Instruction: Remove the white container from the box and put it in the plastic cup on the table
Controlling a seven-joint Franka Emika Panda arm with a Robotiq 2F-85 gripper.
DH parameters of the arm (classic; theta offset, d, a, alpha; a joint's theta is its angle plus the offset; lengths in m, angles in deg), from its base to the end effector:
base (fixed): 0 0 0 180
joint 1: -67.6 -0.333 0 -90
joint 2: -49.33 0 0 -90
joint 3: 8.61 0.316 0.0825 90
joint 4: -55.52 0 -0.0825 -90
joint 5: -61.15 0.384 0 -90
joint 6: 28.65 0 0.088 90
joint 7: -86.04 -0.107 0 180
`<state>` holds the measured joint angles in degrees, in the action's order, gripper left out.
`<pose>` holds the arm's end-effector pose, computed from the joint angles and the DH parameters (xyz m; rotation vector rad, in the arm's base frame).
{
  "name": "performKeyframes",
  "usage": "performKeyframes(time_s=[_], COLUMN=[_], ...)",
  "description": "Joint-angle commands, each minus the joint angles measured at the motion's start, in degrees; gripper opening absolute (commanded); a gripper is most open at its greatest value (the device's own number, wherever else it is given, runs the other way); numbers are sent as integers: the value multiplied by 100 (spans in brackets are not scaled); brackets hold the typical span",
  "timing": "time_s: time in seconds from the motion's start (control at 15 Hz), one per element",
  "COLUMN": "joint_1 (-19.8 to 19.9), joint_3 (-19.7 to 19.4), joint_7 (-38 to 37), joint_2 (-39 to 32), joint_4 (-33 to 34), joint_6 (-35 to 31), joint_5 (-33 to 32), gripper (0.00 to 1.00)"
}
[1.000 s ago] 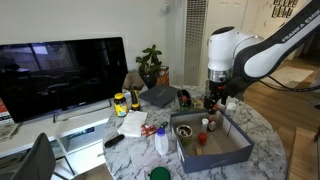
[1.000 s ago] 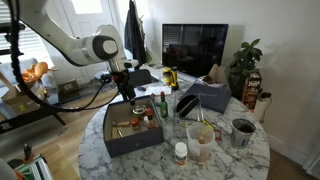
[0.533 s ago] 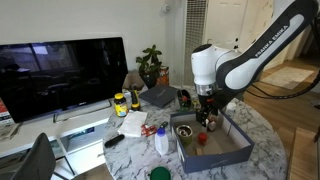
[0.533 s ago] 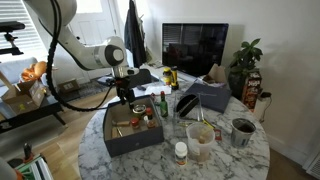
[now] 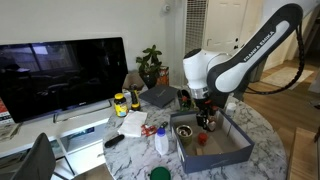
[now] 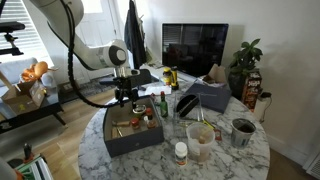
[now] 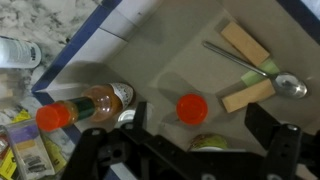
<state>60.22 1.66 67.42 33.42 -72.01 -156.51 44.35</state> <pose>0.4962 0.1502 0.2309 2.8841 0.2809 -0.2902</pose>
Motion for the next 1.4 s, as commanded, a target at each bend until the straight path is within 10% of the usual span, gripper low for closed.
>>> performKeyframes(time_s=[0.0,0.53,1.0,1.33], joint_1=[-401,-491,-130,-491], joint_3=[-239,-367,-533,-665], joint_7=[471,730,2791,2092], joint_2=[-585,-844,-1341,-1745], joint_4=[1013,1411,1788,1817], joint_6=[1137,1473,1752,1711], joint_5=[-431,-597,-758,-1023], gripper=[100,100,100,100])
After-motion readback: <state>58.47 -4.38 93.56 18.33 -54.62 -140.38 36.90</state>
